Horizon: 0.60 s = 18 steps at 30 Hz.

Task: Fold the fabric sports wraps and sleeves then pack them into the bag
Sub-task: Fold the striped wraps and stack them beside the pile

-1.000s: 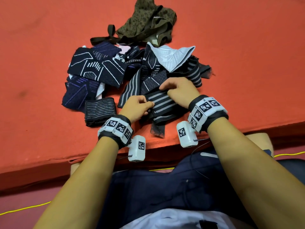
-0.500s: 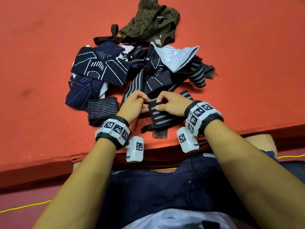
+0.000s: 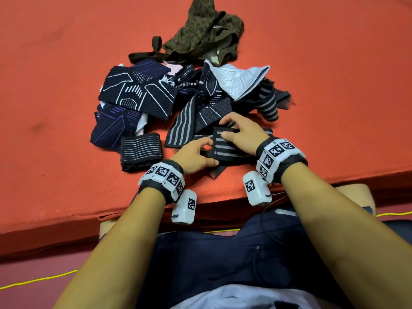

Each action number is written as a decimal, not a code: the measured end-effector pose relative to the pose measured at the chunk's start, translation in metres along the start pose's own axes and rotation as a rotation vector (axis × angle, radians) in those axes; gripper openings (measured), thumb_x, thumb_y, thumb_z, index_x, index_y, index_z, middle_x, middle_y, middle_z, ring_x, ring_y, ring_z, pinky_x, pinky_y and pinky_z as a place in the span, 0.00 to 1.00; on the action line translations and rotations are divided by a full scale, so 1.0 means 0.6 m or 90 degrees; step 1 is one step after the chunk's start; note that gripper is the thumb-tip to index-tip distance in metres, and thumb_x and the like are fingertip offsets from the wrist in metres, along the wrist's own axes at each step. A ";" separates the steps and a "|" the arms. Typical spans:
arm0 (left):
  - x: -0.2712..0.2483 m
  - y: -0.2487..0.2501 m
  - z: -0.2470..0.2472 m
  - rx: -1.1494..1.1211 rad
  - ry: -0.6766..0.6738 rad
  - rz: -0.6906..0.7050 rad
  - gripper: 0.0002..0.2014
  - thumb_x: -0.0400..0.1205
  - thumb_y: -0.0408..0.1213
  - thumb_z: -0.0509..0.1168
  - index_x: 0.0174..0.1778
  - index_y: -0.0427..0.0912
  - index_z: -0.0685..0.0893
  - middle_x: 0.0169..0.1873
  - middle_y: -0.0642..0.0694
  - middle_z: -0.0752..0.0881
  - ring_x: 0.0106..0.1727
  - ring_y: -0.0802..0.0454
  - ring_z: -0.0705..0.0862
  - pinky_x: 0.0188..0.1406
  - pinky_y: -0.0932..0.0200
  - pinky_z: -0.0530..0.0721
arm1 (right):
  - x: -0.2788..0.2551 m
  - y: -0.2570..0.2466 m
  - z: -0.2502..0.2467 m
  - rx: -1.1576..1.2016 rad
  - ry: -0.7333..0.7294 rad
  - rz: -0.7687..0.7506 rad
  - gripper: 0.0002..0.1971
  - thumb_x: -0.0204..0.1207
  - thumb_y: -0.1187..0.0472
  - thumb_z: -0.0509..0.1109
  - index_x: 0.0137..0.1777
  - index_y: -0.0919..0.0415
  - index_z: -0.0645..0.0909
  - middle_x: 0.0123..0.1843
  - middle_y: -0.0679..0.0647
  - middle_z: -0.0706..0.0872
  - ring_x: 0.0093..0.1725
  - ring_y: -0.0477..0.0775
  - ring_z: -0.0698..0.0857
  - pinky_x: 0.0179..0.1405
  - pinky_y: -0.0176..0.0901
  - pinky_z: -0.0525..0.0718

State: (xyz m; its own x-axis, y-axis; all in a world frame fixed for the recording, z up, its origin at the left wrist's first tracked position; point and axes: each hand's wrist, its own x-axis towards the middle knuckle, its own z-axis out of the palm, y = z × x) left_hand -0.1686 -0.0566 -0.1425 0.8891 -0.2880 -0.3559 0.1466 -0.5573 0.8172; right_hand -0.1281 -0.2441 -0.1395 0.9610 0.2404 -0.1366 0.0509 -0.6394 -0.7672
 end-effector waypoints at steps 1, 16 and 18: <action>0.001 -0.003 0.001 0.023 0.010 0.010 0.15 0.75 0.26 0.75 0.49 0.50 0.82 0.42 0.50 0.89 0.40 0.51 0.86 0.53 0.51 0.85 | -0.002 -0.003 -0.001 -0.012 -0.021 -0.014 0.10 0.74 0.52 0.76 0.54 0.43 0.82 0.45 0.42 0.86 0.50 0.49 0.85 0.59 0.48 0.82; -0.006 0.005 -0.030 0.150 0.204 -0.042 0.13 0.82 0.37 0.62 0.41 0.53 0.93 0.25 0.60 0.84 0.32 0.63 0.80 0.33 0.71 0.73 | -0.008 -0.017 -0.034 -0.276 -0.121 0.080 0.05 0.74 0.59 0.73 0.47 0.59 0.88 0.47 0.58 0.89 0.52 0.60 0.86 0.45 0.43 0.81; -0.006 0.000 -0.035 0.183 0.239 -0.041 0.08 0.80 0.37 0.67 0.43 0.53 0.92 0.34 0.57 0.85 0.43 0.56 0.82 0.44 0.66 0.74 | -0.003 -0.021 -0.032 -0.294 -0.116 0.072 0.05 0.73 0.59 0.75 0.46 0.57 0.89 0.45 0.55 0.88 0.52 0.60 0.86 0.50 0.46 0.85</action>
State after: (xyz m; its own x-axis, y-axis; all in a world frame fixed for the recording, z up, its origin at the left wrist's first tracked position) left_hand -0.1626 -0.0393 -0.1318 0.9851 0.0262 -0.1701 0.1278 -0.7733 0.6210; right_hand -0.1249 -0.2508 -0.1176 0.9068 0.2479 -0.3410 0.1035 -0.9150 -0.3899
